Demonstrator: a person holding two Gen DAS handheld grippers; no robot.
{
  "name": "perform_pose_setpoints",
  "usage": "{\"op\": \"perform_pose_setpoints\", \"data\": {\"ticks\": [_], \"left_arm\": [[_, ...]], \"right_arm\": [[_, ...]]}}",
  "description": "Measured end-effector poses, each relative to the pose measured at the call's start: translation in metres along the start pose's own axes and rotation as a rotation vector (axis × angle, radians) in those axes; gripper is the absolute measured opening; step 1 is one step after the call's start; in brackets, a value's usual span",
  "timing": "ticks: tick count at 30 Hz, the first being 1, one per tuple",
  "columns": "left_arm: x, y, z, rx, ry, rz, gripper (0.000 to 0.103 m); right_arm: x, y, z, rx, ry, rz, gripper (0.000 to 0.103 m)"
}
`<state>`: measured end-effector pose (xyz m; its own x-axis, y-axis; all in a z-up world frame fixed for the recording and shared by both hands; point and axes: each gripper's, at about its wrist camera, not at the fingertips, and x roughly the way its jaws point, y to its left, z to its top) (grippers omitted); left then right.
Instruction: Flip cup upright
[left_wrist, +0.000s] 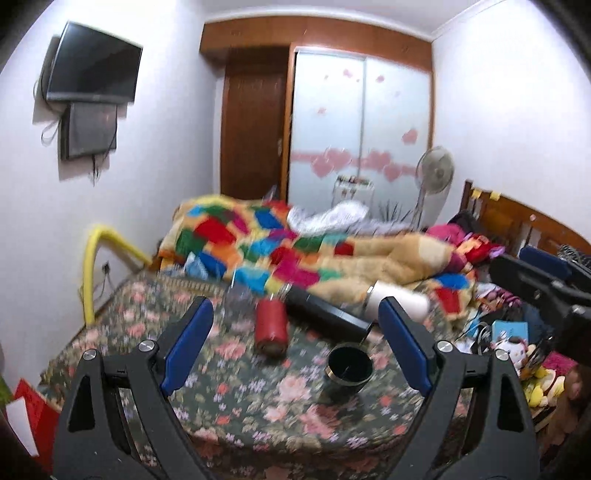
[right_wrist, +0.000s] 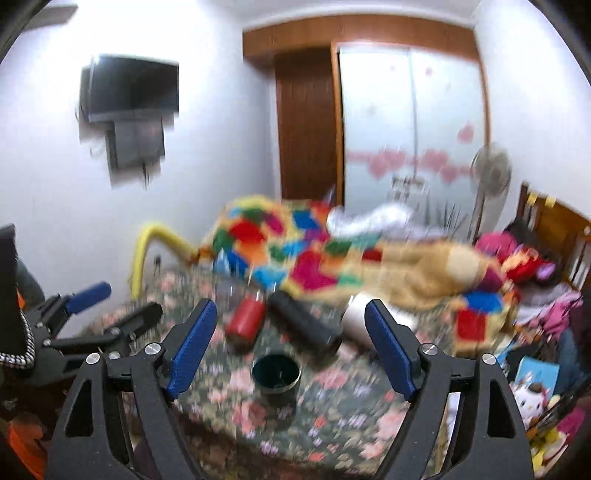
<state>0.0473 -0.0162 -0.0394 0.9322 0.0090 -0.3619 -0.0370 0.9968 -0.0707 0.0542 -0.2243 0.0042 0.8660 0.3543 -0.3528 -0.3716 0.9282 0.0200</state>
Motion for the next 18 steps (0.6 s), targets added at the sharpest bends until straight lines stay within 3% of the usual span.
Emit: {"op": "perform_pose_setpoints", "data": {"ticks": [6, 11, 15, 18], "left_arm": [[-0.052, -0.009, 0.020, -0.002, -0.139, -0.034, 0.091], [-0.082, -0.010, 0.023, -0.009, -0.207, -0.031, 0.095], [-0.092, -0.010, 0.020, -0.006, -0.224, -0.020, 0.101], [-0.096, -0.010, 0.017, -0.004, -0.232, -0.005, 0.102]], "right_arm": [[-0.043, 0.006, 0.007, 0.028, -0.142, -0.014, 0.084], [-0.053, 0.009, 0.005, 0.040, -0.186, -0.033, 0.091], [-0.056, 0.012, 0.002, 0.043, -0.199, -0.059, 0.103], [-0.060, 0.013, 0.001, 0.041, -0.195, -0.062, 0.103]]}}
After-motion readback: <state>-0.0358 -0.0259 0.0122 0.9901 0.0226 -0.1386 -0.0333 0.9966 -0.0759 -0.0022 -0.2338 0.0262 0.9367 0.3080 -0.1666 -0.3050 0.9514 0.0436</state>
